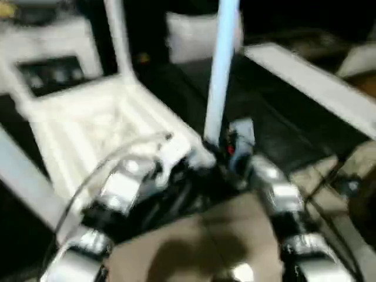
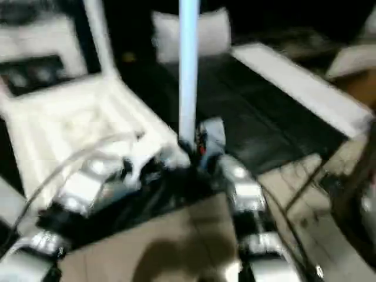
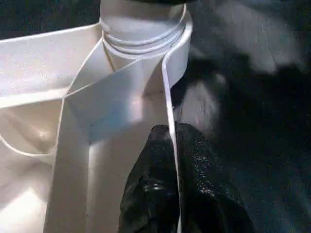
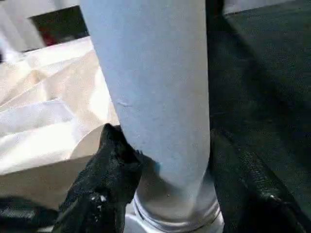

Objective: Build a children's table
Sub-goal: Rotate leg to tighten

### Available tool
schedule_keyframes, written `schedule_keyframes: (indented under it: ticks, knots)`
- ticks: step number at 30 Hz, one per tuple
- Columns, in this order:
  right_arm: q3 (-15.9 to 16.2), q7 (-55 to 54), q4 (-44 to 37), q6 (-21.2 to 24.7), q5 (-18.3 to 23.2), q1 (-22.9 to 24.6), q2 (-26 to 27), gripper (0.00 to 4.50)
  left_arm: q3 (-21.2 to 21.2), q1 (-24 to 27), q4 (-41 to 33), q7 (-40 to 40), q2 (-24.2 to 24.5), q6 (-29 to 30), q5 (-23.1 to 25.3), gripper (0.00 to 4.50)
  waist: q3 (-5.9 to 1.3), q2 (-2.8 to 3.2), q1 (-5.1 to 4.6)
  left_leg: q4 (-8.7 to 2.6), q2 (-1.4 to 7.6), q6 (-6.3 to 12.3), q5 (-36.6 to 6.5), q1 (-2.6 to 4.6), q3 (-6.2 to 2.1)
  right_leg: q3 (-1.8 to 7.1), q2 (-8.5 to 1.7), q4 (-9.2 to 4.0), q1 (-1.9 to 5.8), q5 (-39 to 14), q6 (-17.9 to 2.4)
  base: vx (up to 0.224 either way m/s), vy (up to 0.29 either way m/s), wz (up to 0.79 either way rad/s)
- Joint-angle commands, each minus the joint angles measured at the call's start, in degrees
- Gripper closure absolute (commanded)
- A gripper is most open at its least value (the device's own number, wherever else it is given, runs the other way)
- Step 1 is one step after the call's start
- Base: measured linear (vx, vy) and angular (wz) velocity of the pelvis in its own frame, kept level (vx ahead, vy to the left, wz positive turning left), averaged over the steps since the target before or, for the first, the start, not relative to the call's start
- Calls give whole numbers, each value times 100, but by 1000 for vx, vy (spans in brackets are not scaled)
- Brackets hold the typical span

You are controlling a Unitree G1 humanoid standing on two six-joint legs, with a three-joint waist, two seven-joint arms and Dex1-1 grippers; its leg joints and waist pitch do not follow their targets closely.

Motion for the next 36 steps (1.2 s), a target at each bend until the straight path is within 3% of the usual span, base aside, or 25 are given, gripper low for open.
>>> schedule_keyframes:
  ticks: [1, 2, 3, 4, 5, 6, 8, 9, 11, 16, 17, 21, 29, 31, 34, 36]
  knots:
    - [199, 51, 110, 81, 150, -138, 323, 179, -465, -108, -223, -294, -347, -285, -143, 450, -167, -171, 107, 333, -548, 188, -1617, 482, 402, 92, -317, -1601, -581, -5909, 1006, 78, -42, -5]
    - [189, 102, 52, 54, 135, -106, 288, 179, -479, -107, -186, -267, -284, -327, -81, 450, -381, -102, 174, -151, -353, 446, -837, -358, 226, 389, -642, -1140, 517, -5071, 924, 78, -42, -5]
    - [198, 246, -43, -8, 122, -43, 185, 166, -483, -105, -127, -265, -186, -411, -29, 450, -415, -29, 339, -525, -116, 528, -150, -435, 60, 484, -521, -1000, 489, -3575, 723, 113, 24, -23]
    - [214, 303, -80, -43, 107, -16, 137, 152, -474, -105, -107, -260, -156, -434, -10, 450, -489, 82, 404, -618, -34, 541, 408, -249, 50, 490, -362, -847, 369, -1985, 164, 82, 29, 1]
    - [231, 382, -129, -80, 99, 20, 81, 141, -463, -104, -85, -260, -120, -463, 7, 450, -497, 76, 377, -639, 8, 594, 574, -251, 47, 504, -309, -768, 356, -1339, -127, 82, 29, 1]
    - [247, 521, -208, -133, 105, 82, -3, 136, -440, -105, -50, -270, -65, -508, 21, 450, -496, 119, 362, -648, 81, 675, 738, -221, 45, 533, -275, -700, 327, -688, -635, 0, 0, 0]
    - [240, 986, -427, -258, 186, 271, -290, 115, -390, -110, 59, -365, 127, -668, 17, 450, -488, 97, 360, -647, 78, 832, 815, -282, 55, 569, -265, -644, 370, -214, -1049, 0, 0, 0]
    - [241, 1026, -444, -262, 196, 284, -313, 115, -389, -110, 63, -380, 143, -683, 14, 450, -485, 95, 388, -640, 79, 932, 765, -276, 74, 579, -277, -643, 373, -172, -1158, 0, 0, 0]
    - [259, 1412, -590, -316, 273, 390, -548, 95, -396, -99, 103, -537, 283, -846, -7, 450, -459, 73, 421, -665, 86, 1009, 583, -271, 98, 589, -301, -683, 379, -382, -1185, 0, 0, 0]
    - [308, 2242, -757, -369, 374, 454, -1072, 51, -495, -52, 152, -1040, 583, -1245, -92, 450, -413, 48, 462, -712, 85, 847, 10, -257, 153, 597, -318, -814, 371, -1334, -914, 0, 0, 0]
    - [360, 2687, -829, -353, 406, 462, -1345, 27, -580, -29, 188, -1356, 751, -1590, -130, 450, -409, 52, 469, -716, 84, 852, -24, -253, 151, 593, -314, -825, 362, -1379, -902, 0, 0, 0]
    - [465, 3287, -840, -287, 458, 425, -1729, 2, -763, -8, 202, -1922, 1014, -1988, -164, 450, -415, 46, 508, -720, 113, 886, 31, -246, 150, 608, -313, -795, 346, -1247, -942, 0, 0, 0]
    - [895, 4827, -799, -71, 563, 273, -2376, 2, -1176, -62, 291, -3132, 1504, -2958, -237, 450, -447, 29, 642, -704, 144, 938, 188, -242, 171, 614, -328, -735, 347, -966, -1111, 0, 0, 0]
    - [1081, 5371, -740, -57, 595, 246, -2498, 37, -1304, -95, 307, -3510, 1620, -3218, -268, 450, -449, 27, 665, -707, 145, 938, 183, -244, 167, 605, -325, -730, 345, -1018, -1110, 0, 0, 0]
    - [1182, 5684, -730, -26, 655, 236, -2538, 40, -1380, -120, 309, -3741, 1668, -3374, -272, 450, -451, 8, 711, -709, 166, 931, 187, -241, 180, 617, -342, -734, 337, -1101, -1086, 0, 0, 0]
    - [1293, 5928, -738, 33, 692, 232, -2565, 74, -1426, -145, 324, -3851, 1672, -3487, -263, 450, -452, 2, 730, -715, 171, 895, 193, -235, 180, 621, -346, -737, 334, -1163, -1060, 0, 0, 0]
